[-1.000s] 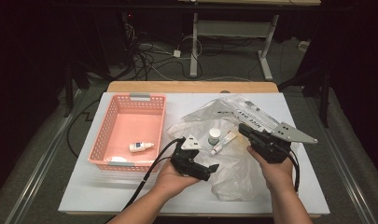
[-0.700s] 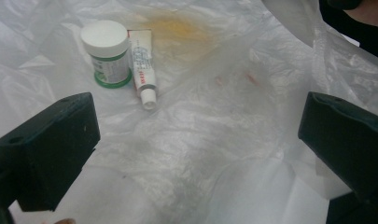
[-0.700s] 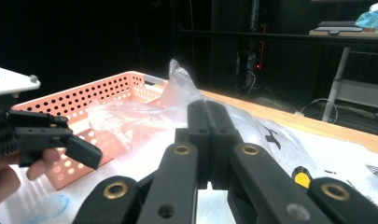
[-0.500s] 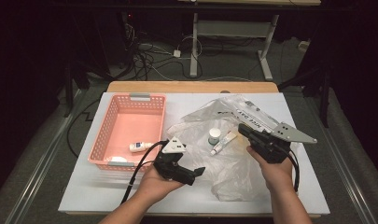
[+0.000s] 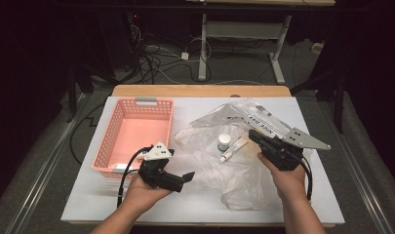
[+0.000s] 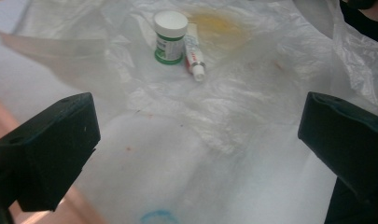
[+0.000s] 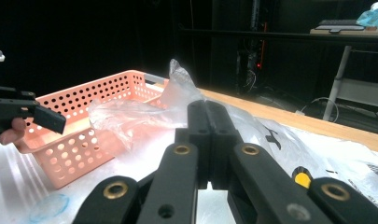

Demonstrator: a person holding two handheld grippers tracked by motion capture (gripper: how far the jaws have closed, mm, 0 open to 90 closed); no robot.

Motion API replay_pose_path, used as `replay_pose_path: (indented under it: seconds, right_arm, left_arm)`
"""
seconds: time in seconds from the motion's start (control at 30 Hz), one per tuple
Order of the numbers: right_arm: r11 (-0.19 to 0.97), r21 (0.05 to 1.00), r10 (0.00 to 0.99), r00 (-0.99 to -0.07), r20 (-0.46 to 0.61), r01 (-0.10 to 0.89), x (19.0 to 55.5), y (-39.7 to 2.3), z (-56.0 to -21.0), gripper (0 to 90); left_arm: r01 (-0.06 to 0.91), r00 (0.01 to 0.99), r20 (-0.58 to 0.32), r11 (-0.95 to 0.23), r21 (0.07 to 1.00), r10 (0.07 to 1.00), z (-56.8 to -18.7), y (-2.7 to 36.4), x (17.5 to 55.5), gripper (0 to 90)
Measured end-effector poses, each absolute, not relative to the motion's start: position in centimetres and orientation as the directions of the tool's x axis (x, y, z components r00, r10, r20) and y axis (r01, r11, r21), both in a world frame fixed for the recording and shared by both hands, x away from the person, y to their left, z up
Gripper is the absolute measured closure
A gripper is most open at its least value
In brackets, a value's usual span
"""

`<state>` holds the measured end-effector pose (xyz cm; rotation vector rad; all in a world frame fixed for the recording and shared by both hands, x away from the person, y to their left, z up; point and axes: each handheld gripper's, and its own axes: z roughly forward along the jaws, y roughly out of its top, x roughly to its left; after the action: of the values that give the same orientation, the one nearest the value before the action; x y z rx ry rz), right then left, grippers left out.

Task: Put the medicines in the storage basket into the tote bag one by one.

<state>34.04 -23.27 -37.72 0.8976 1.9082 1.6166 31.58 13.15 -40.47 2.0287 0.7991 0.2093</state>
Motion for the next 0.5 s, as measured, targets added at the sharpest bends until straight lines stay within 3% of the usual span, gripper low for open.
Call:
replay_pose_path:
  seconds: [0.5]
  right_arm:
    - [0.088,0.981,0.743,-0.668,0.051,0.172,34.0,-23.3,-37.7,90.0]
  left_arm:
    - [0.499,0.696,-0.146,-0.328,0.802,0.703,-40.9,18.5,32.4,0.0]
